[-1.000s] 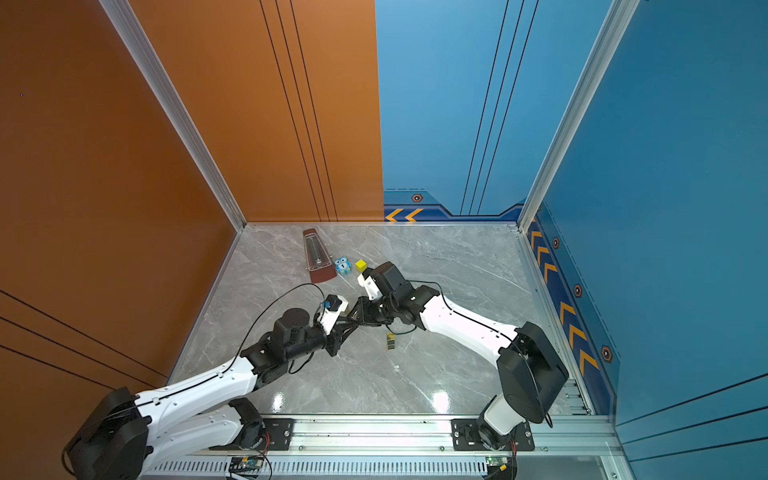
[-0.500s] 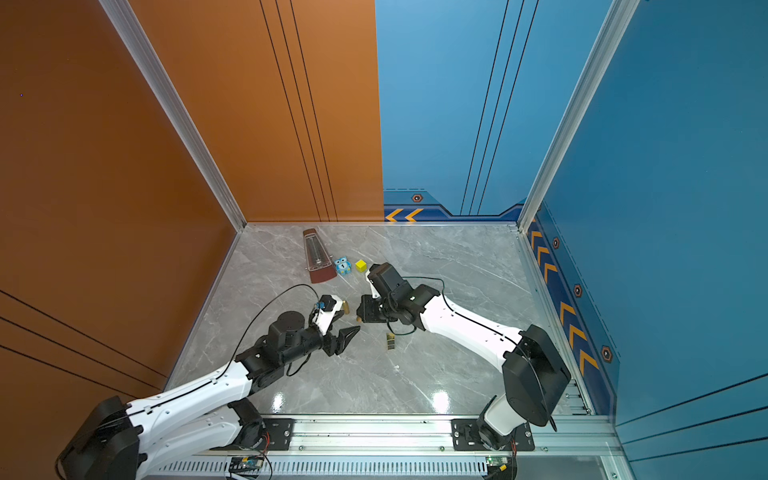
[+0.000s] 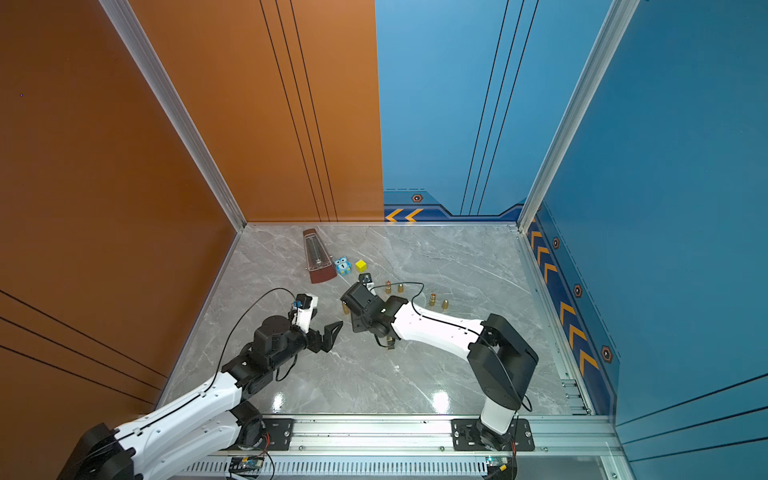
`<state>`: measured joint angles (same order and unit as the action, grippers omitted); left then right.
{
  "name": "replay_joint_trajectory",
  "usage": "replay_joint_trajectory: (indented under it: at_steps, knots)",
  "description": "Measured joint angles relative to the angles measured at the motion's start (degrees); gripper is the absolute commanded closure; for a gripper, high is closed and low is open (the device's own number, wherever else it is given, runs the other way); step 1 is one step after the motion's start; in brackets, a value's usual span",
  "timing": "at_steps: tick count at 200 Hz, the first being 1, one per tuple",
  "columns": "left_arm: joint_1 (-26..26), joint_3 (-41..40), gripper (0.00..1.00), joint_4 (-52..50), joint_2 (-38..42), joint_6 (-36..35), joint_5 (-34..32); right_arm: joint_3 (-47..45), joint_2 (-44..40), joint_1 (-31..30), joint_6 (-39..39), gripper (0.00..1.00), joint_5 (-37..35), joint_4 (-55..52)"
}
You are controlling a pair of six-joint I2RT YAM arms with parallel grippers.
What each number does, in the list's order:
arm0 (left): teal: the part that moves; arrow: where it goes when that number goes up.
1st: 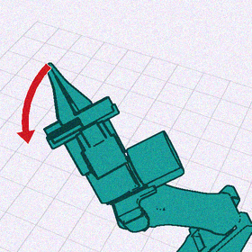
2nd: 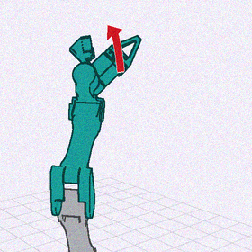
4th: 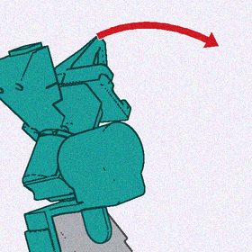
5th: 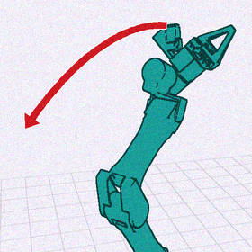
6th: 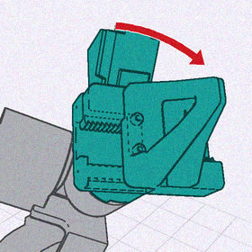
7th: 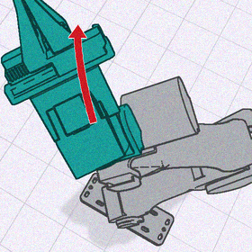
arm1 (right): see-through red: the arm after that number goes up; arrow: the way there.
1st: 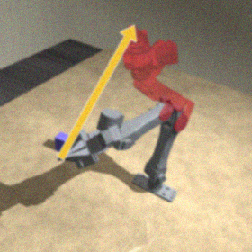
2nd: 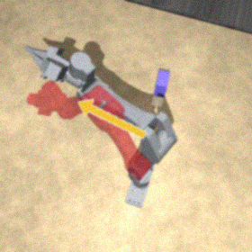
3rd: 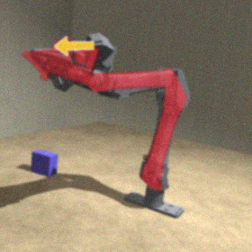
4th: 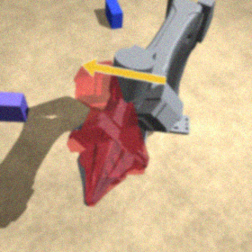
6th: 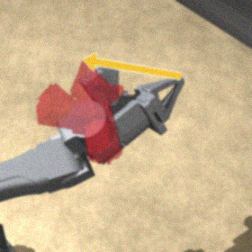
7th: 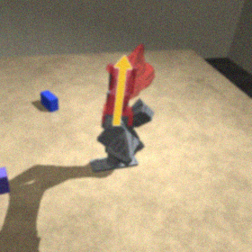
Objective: Open the lipstick cap
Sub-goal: Place the lipstick at the center of the board.
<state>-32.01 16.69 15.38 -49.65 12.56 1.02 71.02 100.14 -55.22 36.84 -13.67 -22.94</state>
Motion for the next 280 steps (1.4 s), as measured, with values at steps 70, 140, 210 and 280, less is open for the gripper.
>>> replay_joint_trajectory:
  at_steps: [70,140,210,280]
  knots:
    - [2.73,-0.61,0.01,-0.66,-0.70,2.51,-0.17,-1.25,6.54,-0.33,-3.76,0.81,-7.26,9.18]
    - [3.23,-0.61,0.01,-0.66,-2.25,2.56,-0.13,-2.71,9.18,0.66,-5.57,0.81,-8.02,14.97]
    - [3.26,-0.61,0.01,-0.66,-3.85,2.54,0.09,-4.76,10.80,0.90,-5.97,0.79,-7.69,18.10]
    - [3.34,-0.59,0.02,-0.66,-4.22,2.54,0.50,-6.12,10.88,0.83,-5.90,0.77,-7.58,20.87]
